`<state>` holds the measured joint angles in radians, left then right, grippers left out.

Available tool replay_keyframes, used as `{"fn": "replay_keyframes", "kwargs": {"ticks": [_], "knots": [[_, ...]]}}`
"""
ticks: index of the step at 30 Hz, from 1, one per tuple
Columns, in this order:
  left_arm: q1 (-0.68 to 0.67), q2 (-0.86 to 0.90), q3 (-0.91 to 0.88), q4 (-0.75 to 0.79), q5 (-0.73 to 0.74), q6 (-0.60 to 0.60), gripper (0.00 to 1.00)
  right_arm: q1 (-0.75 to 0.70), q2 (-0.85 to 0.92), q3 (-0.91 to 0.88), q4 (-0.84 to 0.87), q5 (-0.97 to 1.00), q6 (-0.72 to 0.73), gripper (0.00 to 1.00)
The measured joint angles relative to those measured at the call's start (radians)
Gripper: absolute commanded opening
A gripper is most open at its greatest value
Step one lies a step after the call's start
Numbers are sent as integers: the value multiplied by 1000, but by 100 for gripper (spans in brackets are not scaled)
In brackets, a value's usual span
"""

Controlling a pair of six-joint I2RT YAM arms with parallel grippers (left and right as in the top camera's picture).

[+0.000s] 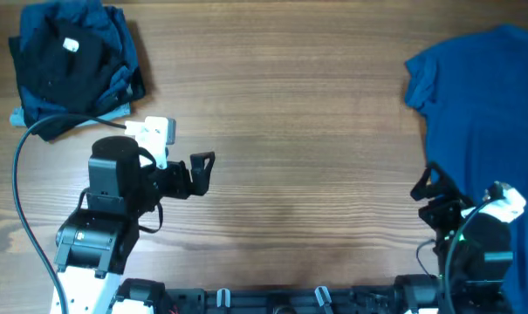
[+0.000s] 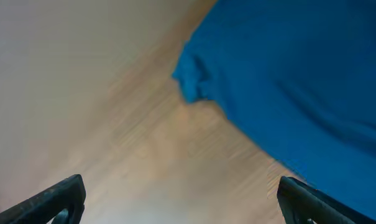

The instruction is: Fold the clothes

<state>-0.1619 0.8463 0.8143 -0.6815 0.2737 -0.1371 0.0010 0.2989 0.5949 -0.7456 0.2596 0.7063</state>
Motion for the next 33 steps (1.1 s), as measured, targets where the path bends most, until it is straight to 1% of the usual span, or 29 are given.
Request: {"fn": "replay_keyframes", "kwargs": {"ticks": [2, 9, 13, 16, 20, 33], "knots": [[0, 0, 0, 1, 0, 0, 100, -11, -49, -84, 97, -12, -35, 100], [0, 0, 0, 1, 0, 0, 100, -11, -203, -435, 595, -104, -264, 100], [0, 0, 0, 1, 0, 0, 100, -18, -277, -573, 740, -150, -351, 100], [0, 0, 0, 1, 0, 0, 100, -46, -278, -587, 769, -192, -415, 100], [0, 0, 0, 1, 0, 0, 100, -111, -279, -587, 753, -234, -467, 100], [0, 0, 0, 1, 0, 0, 100, -111, -279, -587, 753, -241, -474, 100]]}}
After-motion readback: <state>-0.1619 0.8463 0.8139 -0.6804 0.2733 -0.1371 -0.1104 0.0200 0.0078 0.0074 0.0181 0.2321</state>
